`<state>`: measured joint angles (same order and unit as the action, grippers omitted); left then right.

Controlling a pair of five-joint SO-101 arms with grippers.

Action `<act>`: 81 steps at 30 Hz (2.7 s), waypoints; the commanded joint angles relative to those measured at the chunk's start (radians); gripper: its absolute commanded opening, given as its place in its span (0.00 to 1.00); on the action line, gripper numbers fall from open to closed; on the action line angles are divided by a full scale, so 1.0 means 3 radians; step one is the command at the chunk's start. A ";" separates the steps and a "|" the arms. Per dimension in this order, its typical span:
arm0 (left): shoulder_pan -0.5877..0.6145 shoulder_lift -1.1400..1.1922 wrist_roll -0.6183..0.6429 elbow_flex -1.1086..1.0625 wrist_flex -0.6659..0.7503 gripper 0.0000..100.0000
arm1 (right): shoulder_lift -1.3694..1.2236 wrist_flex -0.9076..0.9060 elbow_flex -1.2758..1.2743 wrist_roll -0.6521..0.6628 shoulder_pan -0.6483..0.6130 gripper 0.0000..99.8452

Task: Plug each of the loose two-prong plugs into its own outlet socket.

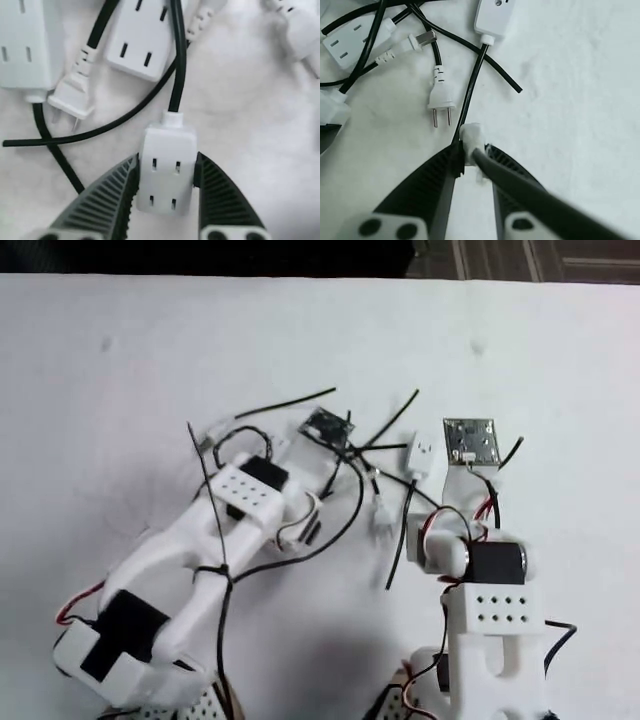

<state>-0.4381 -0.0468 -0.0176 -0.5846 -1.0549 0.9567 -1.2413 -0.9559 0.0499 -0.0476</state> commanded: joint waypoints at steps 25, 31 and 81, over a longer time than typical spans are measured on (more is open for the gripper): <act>0.1772 -0.1788 -0.0517 0.0327 -0.0977 0.28 | 0.0023 0.0033 0.0189 0.0036 -0.0811 0.02; 0.2580 -0.2611 -0.0875 -0.0629 -0.0522 0.28 | 0.0023 0.0079 0.0184 0.0015 -0.1547 0.02; 0.3128 -0.3081 -0.1151 -0.2307 0.0476 0.28 | -0.0985 0.1726 -0.0256 0.0327 -0.2406 0.02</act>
<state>0.4948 -0.9490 -0.3567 -1.2750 -0.9321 0.6621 -0.7396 -1.0710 0.1389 -0.7810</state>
